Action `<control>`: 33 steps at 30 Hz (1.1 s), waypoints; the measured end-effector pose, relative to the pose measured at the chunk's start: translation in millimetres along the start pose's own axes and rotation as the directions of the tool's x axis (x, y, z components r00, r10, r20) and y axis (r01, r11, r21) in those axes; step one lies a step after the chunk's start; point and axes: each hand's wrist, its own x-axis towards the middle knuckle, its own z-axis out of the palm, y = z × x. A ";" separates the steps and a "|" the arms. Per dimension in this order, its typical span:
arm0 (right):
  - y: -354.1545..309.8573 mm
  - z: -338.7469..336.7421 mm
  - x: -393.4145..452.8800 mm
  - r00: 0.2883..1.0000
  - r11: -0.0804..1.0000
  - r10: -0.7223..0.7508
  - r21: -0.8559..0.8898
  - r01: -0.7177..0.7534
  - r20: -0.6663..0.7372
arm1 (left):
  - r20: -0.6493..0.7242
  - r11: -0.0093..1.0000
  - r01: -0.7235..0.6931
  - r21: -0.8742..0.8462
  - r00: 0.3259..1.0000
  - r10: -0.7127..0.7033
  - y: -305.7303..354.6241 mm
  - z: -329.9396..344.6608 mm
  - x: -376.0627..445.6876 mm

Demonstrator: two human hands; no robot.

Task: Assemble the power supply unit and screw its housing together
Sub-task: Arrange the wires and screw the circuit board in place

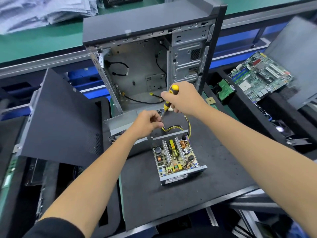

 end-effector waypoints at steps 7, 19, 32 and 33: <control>-8.0 -7.7 -2.8 0.996 0.997 0.069 -0.034 -0.067 0.061 | -0.003 0.999 -0.024 0.034 1.000 0.024 6.1 3.2 -6.1; -9.1 -19.2 -15.0 0.997 0.985 0.063 -0.160 -0.069 -0.041 | -0.040 0.981 -0.171 0.095 0.984 0.175 21.2 18.9 -2.0; 10.8 -43.9 -23.3 0.982 0.965 0.139 -0.206 -0.164 -0.129 | 0.153 0.968 -0.224 0.114 0.967 0.206 24.4 28.7 20.2; 12.8 -47.4 -23.3 0.978 0.960 0.149 -0.214 -0.178 -0.146 | 0.170 0.956 -0.249 0.153 0.960 0.223 23.6 29.1 24.5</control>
